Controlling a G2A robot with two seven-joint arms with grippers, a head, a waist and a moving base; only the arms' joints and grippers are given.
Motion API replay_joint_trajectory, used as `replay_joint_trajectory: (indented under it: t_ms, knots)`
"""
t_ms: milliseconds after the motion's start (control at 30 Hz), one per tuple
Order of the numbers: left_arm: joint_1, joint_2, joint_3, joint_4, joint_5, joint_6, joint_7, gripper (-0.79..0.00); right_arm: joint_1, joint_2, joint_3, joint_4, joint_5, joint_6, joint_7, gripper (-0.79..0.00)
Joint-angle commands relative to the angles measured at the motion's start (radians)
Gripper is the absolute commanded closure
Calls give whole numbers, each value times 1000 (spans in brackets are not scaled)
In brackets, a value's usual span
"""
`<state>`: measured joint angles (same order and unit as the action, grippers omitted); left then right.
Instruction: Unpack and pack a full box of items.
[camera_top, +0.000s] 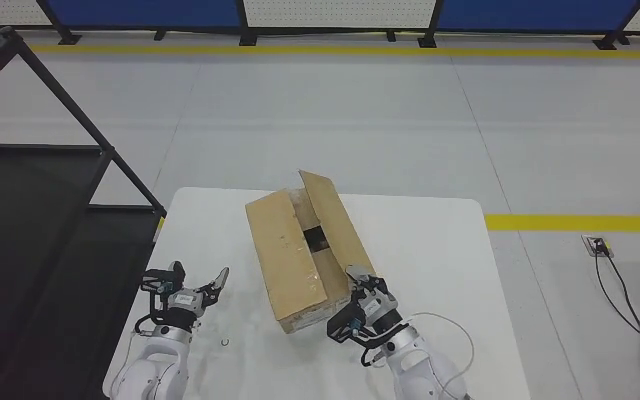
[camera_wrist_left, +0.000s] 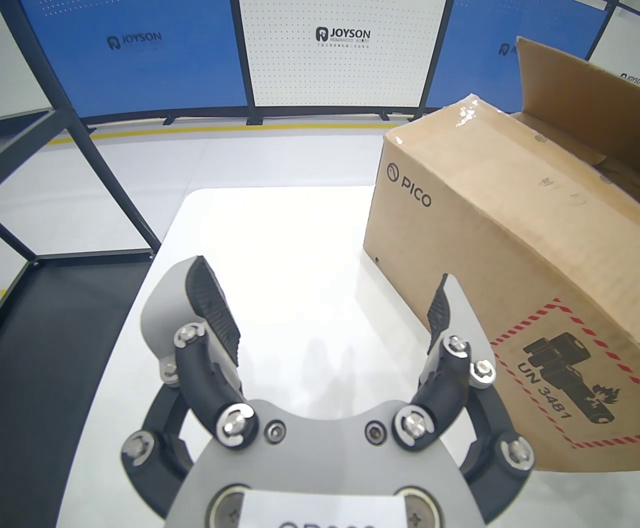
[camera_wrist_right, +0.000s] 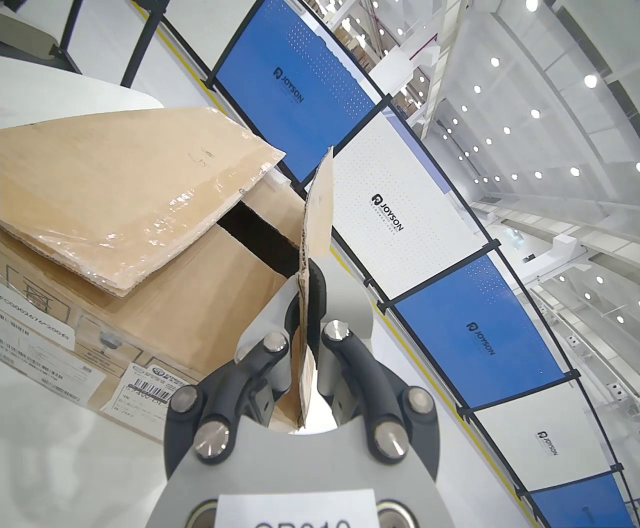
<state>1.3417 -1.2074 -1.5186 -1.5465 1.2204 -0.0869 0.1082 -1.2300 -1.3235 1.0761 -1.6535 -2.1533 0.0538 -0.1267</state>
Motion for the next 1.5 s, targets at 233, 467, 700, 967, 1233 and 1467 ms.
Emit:
replay_joint_trajectory:
  t_ms: [233,467,700,967,1233,1467]
  knots:
    - [-6,-3,2,3,-1,16,-1,-785,-30,15,63,-32,12,-96,-44,0]
    - [-5,-6,-4,3,-9,28,4,-785,-68,31,125,-73,49,-195,-107,0]
    - [2,-8,-7,2,-13,34,11,-785,-96,46,171,-98,56,-271,-145,0]
    - [13,-9,-15,-2,-9,39,16,-785,-111,61,207,-112,53,-364,-173,0]
    - [33,-7,-16,-27,23,16,-10,-785,-115,72,228,-122,61,-422,-174,-776]
    - [34,-7,-17,-27,22,18,-9,-785,-149,81,249,-172,98,-460,-197,-785]
